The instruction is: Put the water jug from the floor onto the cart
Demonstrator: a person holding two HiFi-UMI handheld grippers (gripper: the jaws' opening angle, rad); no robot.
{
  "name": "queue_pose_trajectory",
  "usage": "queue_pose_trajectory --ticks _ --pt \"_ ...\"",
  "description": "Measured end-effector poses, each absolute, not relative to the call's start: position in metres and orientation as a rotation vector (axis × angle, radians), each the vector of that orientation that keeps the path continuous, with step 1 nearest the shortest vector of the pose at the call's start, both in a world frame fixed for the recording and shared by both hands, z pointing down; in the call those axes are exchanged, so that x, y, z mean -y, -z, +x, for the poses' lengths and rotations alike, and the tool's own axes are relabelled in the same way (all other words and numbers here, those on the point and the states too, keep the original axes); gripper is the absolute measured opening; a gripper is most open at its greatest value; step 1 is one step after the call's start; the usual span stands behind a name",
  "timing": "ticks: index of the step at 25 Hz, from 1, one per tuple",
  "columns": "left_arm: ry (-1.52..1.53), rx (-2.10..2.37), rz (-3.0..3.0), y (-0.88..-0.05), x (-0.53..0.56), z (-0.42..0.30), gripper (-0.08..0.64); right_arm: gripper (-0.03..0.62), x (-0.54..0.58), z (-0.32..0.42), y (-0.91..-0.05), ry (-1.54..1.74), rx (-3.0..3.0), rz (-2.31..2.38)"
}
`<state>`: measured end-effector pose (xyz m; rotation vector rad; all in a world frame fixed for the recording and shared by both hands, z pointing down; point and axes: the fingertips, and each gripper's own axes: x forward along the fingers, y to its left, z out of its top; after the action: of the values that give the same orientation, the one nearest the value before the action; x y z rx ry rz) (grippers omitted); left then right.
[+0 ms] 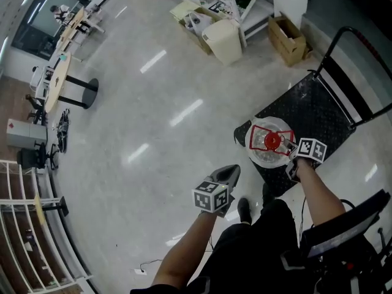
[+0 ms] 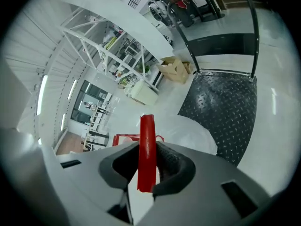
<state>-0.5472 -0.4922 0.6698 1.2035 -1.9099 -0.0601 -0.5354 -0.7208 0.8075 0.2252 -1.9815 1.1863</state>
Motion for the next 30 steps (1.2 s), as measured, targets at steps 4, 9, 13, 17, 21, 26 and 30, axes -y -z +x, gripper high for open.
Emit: queue_pose_trajectory --ticks 4,9,13,17,21,26,30 --pt "0.05 1.914 1.227 -0.66 0.494 -0.548 0.0 0.081 0.726 -0.528 -0.809 -1.053 2.023 0.253" --pt "0.027 1.966 1.3 -0.637 0.491 -0.553 0.0 0.091 0.743 -0.517 -0.771 -0.959 2.148 0.291" --pt "0.085 1.996 1.404 -0.59 0.504 -0.554 0.0 0.091 0.756 -0.507 -0.698 -0.918 2.281 0.308" --pt "0.115 2.026 1.562 -0.544 0.512 -0.541 0.0 0.085 0.743 -0.492 -0.616 -0.973 2.416 0.233" --pt "0.124 2.051 1.684 -0.513 0.504 -0.528 0.0 0.025 0.724 -0.464 -0.539 -0.799 2.598 0.202" --pt "0.151 2.02 1.849 -0.491 0.503 -0.502 0.0 0.003 0.701 -0.405 -0.473 -0.598 2.726 0.283" --pt "0.167 1.921 1.966 -0.483 0.511 -0.469 0.0 0.003 0.68 -0.352 -0.456 -0.447 2.742 0.369"
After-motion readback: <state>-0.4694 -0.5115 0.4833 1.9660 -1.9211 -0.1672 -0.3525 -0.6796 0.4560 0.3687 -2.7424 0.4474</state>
